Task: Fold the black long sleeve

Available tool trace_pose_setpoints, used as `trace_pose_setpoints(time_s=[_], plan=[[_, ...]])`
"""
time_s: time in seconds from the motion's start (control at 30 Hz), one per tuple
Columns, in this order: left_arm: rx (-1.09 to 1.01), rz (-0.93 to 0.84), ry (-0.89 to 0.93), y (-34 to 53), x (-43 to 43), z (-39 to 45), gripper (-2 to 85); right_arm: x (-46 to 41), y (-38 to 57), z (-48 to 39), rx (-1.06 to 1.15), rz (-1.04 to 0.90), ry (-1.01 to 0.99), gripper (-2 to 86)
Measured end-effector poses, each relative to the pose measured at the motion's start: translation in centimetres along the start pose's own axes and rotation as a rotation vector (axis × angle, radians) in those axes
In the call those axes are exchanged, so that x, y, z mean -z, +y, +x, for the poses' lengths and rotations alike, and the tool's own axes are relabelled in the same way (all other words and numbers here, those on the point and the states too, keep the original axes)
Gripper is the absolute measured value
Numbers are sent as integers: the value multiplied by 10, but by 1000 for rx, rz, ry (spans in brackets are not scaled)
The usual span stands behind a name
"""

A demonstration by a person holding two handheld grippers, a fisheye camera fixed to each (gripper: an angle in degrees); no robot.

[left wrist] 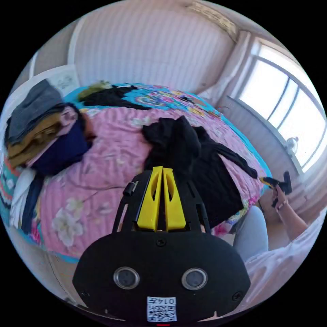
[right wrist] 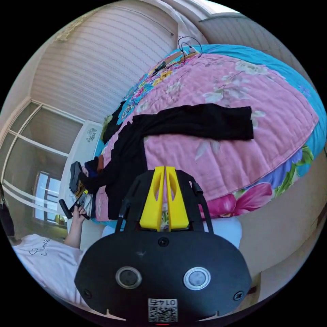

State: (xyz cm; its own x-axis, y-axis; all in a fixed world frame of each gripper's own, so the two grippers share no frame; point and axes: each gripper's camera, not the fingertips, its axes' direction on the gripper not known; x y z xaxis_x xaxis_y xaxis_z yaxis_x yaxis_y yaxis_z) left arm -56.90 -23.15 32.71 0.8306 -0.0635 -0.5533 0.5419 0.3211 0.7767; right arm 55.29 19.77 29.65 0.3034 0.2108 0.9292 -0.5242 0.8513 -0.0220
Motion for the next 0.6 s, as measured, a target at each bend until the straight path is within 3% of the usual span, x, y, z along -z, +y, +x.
trace_pose_setpoints(time_s=[0.1,0.23,0.33,0.5,0.6], plan=[[253,-56,-212,32,6,-110,-9,-45,11,-25,57,-149,-9,53],[377,-75,-204,63,11,-158,-6,-73,20,-42,68,-242,32,101],[258,-113,-82,73,-5,-125,14,-84,25,-48,66,-285,30,98],[31,-354,202,97,-109,-22,97,-83,27,-54,56,-325,76,33],[-46,-423,128,110,-150,11,76,-70,25,-58,72,-341,79,15]])
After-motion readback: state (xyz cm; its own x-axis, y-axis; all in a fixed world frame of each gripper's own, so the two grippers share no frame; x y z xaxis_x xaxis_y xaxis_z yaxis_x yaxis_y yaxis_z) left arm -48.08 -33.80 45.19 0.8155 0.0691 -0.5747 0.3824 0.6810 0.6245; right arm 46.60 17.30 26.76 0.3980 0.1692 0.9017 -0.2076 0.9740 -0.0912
